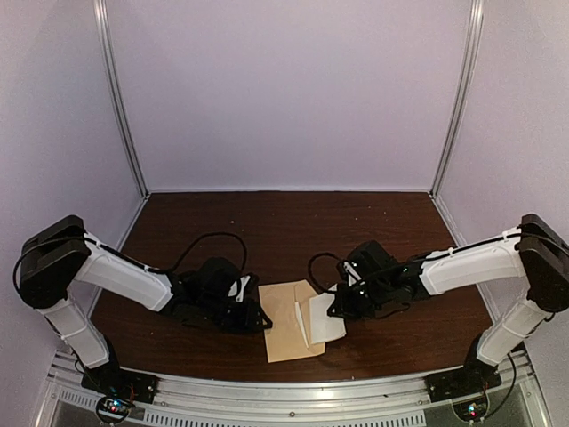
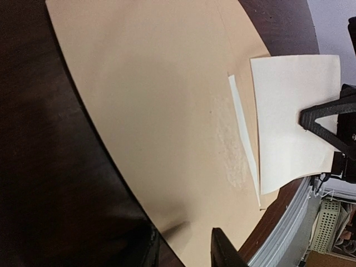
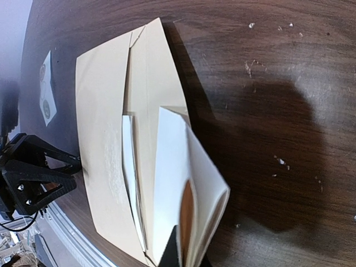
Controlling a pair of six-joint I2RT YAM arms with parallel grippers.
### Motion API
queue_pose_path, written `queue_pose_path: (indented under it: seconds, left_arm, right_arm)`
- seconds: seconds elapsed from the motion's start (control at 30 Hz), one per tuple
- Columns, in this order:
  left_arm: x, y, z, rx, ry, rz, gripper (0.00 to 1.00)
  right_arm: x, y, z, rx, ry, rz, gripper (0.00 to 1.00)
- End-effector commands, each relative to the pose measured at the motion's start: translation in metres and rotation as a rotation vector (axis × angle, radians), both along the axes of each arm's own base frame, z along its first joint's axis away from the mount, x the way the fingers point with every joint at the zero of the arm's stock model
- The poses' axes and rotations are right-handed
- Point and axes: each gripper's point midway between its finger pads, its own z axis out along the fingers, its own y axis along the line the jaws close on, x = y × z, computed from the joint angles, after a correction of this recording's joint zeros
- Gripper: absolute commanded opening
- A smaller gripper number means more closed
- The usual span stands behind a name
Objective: Place the letter into the envelope and seal it
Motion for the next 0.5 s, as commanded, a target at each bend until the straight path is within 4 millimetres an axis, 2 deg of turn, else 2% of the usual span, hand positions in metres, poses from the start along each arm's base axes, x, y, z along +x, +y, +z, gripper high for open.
queue_pose_path:
  seconds: [0.0,0.47]
  left_arm:
    - [0.001,-0.002,-0.004,-0.004,0.003,-0.012,0.33]
    - [0.001,-0.005,-0.005,-0.008,0.009,-0.022,0.31]
  right_arm:
    - [0.001,0.002,-0.006,0.003,-0.007,0.014,0.00]
    - [-0.001,0.019,-0.010,0.033,0.006,0.064,0.00]
